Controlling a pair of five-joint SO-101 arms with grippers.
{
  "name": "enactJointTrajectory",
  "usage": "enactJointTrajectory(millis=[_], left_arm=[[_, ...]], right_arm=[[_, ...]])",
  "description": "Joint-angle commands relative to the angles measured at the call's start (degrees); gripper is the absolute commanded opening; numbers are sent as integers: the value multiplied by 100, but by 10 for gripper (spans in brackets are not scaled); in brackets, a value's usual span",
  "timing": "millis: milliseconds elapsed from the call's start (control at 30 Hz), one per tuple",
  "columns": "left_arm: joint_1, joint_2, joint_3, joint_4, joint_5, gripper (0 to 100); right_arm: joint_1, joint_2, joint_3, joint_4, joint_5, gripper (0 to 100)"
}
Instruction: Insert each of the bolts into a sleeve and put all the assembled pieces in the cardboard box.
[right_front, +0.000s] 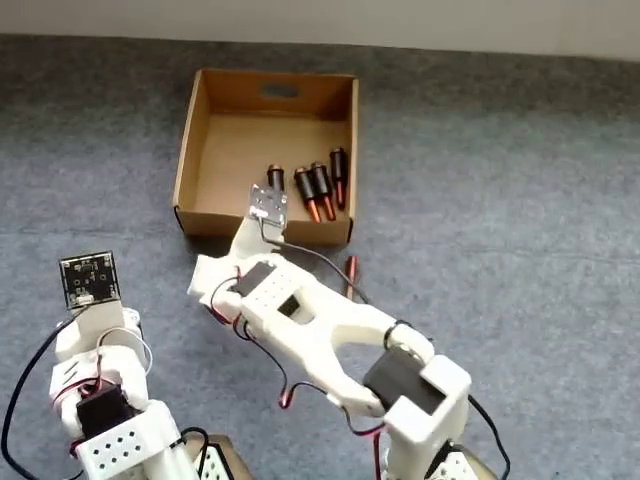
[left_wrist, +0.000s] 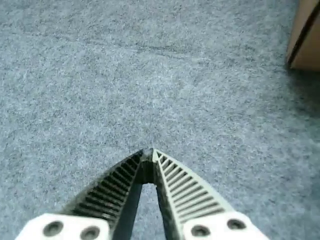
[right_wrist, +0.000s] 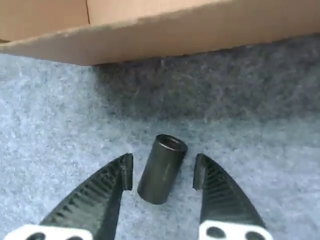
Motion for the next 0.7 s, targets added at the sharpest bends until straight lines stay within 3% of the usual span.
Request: enactJointTrajectory(millis=[0,67,200,267,467,667], left_arm=[[48,-31,-48,-70,-44,27],[48,-31,-48,-70,-44,27],[48,-31,-48,-70,-44,27],[48,-31,-48,-70,-44,27],[48,-31,-48,-70,-44,27],[48,-31,-40,-79,-44,27]], right_arm=[[127,470,-602,224,-53,194],[136,769,-927,470,-44,171],[110,1182,-1684,1534,360,2],[110,1305,-2009,1982,932,8],[268,1138,-2281,2844,967,5],[347,171,-1947,3292,2338,5]])
